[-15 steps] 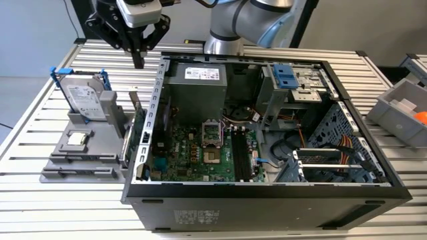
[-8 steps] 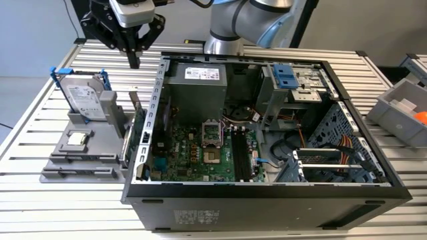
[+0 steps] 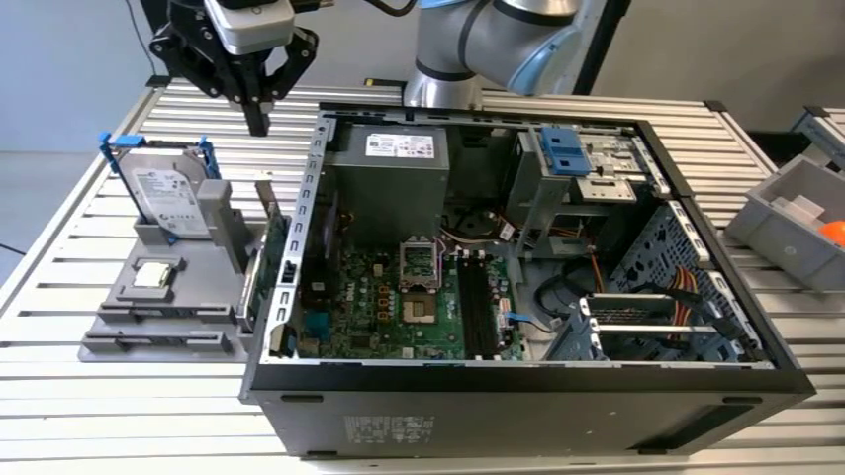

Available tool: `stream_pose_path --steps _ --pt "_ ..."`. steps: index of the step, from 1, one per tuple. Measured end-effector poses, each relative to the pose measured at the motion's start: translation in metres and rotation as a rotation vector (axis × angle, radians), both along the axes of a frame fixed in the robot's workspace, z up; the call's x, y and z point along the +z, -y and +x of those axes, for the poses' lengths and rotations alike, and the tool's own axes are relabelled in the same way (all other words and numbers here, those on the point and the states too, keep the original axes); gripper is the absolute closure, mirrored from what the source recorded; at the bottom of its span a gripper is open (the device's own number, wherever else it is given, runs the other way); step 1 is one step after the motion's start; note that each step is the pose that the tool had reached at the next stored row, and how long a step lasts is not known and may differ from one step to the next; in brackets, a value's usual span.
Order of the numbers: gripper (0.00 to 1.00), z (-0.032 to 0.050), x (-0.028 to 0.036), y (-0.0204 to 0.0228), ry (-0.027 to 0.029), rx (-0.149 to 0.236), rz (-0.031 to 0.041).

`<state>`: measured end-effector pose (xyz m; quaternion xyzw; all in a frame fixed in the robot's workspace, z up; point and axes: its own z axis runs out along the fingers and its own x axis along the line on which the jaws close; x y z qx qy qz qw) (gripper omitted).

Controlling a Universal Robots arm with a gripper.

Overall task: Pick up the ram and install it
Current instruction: 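Reach for the ram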

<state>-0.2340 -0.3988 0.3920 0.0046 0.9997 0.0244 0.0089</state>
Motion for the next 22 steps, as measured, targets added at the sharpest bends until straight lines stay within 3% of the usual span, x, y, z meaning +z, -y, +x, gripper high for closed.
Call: stream_pose_path --steps 22 --pt "1.00 -0.0209 -0.0016 0.0000 -0.0004 0.007 0.0001"
